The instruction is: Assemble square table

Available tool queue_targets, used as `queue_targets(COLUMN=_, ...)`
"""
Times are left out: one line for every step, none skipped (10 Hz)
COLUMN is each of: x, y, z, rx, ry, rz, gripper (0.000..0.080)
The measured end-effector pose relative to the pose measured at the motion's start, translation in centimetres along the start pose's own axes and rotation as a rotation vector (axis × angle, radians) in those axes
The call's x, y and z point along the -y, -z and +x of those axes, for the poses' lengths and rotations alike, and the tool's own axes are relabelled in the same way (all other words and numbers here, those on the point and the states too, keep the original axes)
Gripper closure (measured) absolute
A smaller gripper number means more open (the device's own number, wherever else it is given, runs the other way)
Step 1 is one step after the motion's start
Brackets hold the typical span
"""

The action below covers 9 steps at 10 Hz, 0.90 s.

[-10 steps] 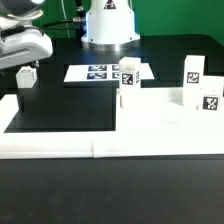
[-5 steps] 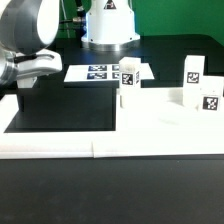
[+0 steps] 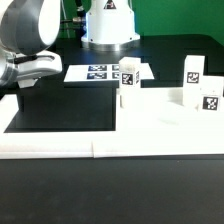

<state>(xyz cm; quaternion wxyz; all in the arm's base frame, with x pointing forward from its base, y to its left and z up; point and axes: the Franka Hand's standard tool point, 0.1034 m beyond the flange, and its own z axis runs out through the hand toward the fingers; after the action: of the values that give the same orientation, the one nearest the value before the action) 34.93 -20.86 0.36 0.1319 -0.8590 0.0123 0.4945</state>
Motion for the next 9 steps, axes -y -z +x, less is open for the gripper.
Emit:
queue_targets(x=0.0, y=0.0, z=0.0, rx=0.000, ry=0.000, rz=0.000, gripper=0.0512)
queue_targets(x=0.0, y=0.0, z=0.0, rx=0.000, ry=0.000, rz=0.000, gripper=0.0512)
queue_targets(x=0.0, y=0.0, z=0.0, rx=0.000, ry=0.000, rz=0.000, gripper=0.0512)
queue_targets(x=0.0, y=0.0, z=0.0, rx=0.000, ry=0.000, rz=0.000, gripper=0.0512)
queue_targets(x=0.0, y=0.0, z=0.0, rx=0.000, ry=0.000, rz=0.000, gripper=0.0512)
queue_targets(x=0.0, y=0.0, z=0.0, rx=0.000, ry=0.000, rz=0.000, gripper=0.0512)
queue_targets(x=0.0, y=0.0, z=0.0, rx=0.000, ry=0.000, rz=0.000, gripper=0.0512)
queue_targets(x=0.0, y=0.0, z=0.0, rx=0.000, ry=0.000, rz=-0.001, gripper=0.0512)
queue_targets(x=0.8, y=1.3, z=-0.8, rx=0.005, ry=0.007, rz=0.002, gripper=0.0511)
